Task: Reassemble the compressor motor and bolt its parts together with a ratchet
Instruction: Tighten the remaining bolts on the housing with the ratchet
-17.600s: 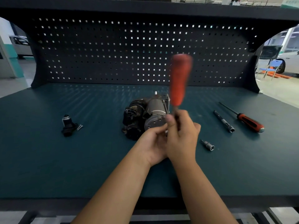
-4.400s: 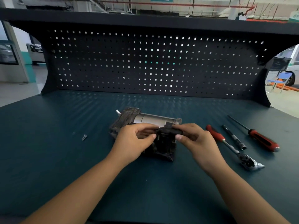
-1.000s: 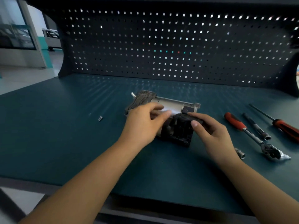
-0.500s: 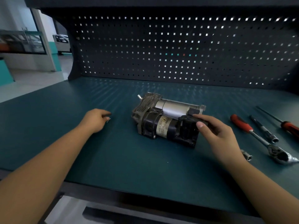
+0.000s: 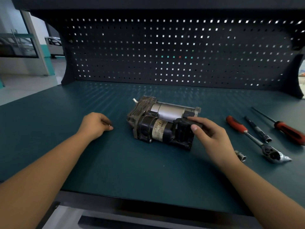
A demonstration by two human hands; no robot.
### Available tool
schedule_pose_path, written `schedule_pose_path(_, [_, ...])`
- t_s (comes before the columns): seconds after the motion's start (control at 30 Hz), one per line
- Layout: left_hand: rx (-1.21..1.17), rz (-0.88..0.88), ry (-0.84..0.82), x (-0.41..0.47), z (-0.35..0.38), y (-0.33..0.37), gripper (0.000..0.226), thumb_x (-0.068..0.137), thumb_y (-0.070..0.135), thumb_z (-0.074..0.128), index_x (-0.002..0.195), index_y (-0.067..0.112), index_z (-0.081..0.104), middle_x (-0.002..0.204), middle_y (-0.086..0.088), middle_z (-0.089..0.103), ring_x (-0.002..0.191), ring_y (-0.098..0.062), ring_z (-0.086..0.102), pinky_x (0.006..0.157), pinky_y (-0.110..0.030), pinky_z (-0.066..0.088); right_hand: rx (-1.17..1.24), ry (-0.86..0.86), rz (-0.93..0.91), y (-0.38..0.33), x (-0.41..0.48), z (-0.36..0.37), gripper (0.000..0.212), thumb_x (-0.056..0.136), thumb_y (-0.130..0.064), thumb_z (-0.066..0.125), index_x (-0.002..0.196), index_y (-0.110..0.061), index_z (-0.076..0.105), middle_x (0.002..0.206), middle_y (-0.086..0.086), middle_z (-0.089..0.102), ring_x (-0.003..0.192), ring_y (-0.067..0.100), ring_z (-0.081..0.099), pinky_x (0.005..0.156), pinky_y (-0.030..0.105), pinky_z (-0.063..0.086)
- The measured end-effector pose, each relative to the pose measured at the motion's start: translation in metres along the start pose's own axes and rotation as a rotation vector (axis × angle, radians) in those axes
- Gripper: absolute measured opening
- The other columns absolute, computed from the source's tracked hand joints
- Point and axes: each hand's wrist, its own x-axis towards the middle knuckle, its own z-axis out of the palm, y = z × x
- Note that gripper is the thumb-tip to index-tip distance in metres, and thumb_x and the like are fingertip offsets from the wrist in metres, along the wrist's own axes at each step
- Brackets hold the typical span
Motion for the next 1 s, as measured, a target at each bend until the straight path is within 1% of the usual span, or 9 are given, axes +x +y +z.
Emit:
schedule_pose_path(0.13, [-0.158, -0.052, 0.055, 0.000, 0.001, -0.003, 0.015, 0.073, 0.013, 0.080, 0.086, 0.015, 0.072, 0.076, 0.003, 0.067, 0.069, -0.004, 0.058, 0.065, -0.017, 0.041, 0.007, -0.005, 0.016, 0.001, 0.000, -0.001, 0.023, 0.091, -0.012, 0.060, 0.102, -0.031, 0.067, 0.096, 0.014, 0.069, 0.083, 0.007, 0.063, 0.076, 0.006, 0.044])
schedule_pose_path(0.2, [-0.209, -0.032, 0.140, -0.003, 0.000, 0.002, 0.014, 0.074, 0.014, 0.079, 0.087, 0.015, 0.073, 0.073, 0.007, 0.065, 0.069, 0.000, 0.057, 0.062, -0.015, 0.039, 0.017, -0.008, 0.016, 0.000, 0.000, 0.000, 0.023, 0.091, -0.011, 0.060, 0.103, -0.029, 0.067, 0.094, 0.003, 0.071, 0.085, -0.002, 0.063, 0.075, 0.004, 0.043])
schedule_pose_path(0.27, [-0.267, 0.042, 0.202, -0.010, -0.001, 0.018, 0.011, 0.076, 0.014, 0.077, 0.083, 0.020, 0.072, 0.074, 0.011, 0.064, 0.070, 0.002, 0.057, 0.062, -0.014, 0.040, 0.031, -0.009, 0.011, 0.000, -0.001, 0.000, 0.024, 0.091, -0.008, 0.059, 0.104, -0.027, 0.067, 0.093, -0.012, 0.071, 0.086, -0.010, 0.062, 0.074, 0.002, 0.041])
schedule_pose_path(0.33, [-0.450, 0.135, 0.150, -0.022, -0.001, 0.044, 0.016, 0.079, 0.010, 0.074, 0.079, 0.025, 0.069, 0.076, 0.009, 0.068, 0.069, -0.002, 0.063, 0.065, -0.014, 0.045, 0.036, -0.009, 0.012, 0.000, -0.001, -0.001, 0.026, 0.092, -0.006, 0.057, 0.103, -0.028, 0.067, 0.092, -0.019, 0.070, 0.087, -0.012, 0.061, 0.074, 0.001, 0.040])
schedule_pose_path(0.4, [-0.665, 0.209, 0.039, -0.039, 0.002, 0.072, 0.019, 0.079, 0.004, 0.072, 0.081, 0.024, 0.069, 0.074, 0.005, 0.072, 0.068, -0.005, 0.068, 0.064, -0.014, 0.051, 0.043, -0.011, 0.015, 0.000, -0.002, -0.002, 0.027, 0.092, -0.006, 0.056, 0.104, -0.028, 0.067, 0.092, -0.018, 0.070, 0.088, -0.011, 0.061, 0.074, 0.001, 0.040])
schedule_pose_path(0.53, [-0.867, 0.303, -0.133, -0.065, 0.012, 0.120, 0.018, 0.078, 0.002, 0.072, 0.082, 0.019, 0.071, 0.075, 0.002, 0.074, 0.068, -0.007, 0.069, 0.063, -0.013, 0.052, 0.045, -0.014, 0.020, 0.001, -0.001, -0.001, 0.027, 0.093, -0.006, 0.055, 0.105, -0.027, 0.067, 0.095, -0.018, 0.070, 0.091, -0.011, 0.061, 0.076, 0.002, 0.040])
schedule_pose_path(0.67, [-0.834, 0.349, -0.148, -0.073, 0.025, 0.142, 0.016, 0.078, 0.000, 0.071, 0.078, 0.016, 0.070, 0.068, 0.003, 0.072, 0.064, -0.006, 0.067, 0.064, -0.015, 0.053, 0.047, -0.016, 0.013, 0.002, 0.000, -0.001, 0.027, 0.093, -0.005, 0.056, 0.105, -0.026, 0.067, 0.099, -0.015, 0.069, 0.092, -0.011, 0.061, 0.077, 0.002, 0.040])
schedule_pose_path(0.8, [-0.863, 0.307, -0.177, -0.073, 0.035, 0.148, 0.014, 0.079, -0.001, 0.070, 0.079, 0.013, 0.069, 0.064, 0.004, 0.070, 0.063, -0.005, 0.066, 0.061, -0.014, 0.052, 0.052, -0.022, 0.012, 0.003, 0.001, -0.002, 0.026, 0.093, -0.006, 0.056, 0.106, -0.026, 0.067, 0.098, -0.014, 0.070, 0.090, -0.009, 0.061, 0.076, 0.003, 0.041])
schedule_pose_path(1.0, [-0.801, 0.317, -0.197, -0.073, 0.034, 0.149, 0.020, 0.078, -0.002, 0.071, 0.073, 0.017, 0.069, 0.065, 0.007, 0.071, 0.063, -0.003, 0.067, 0.059, -0.011, 0.050, 0.047, -0.029, 0.007, 0.004, 0.000, -0.002, 0.025, 0.093, -0.008, 0.056, 0.108, -0.023, 0.067, 0.096, -0.015, 0.070, 0.091, -0.009, 0.062, 0.075, 0.003, 0.042])
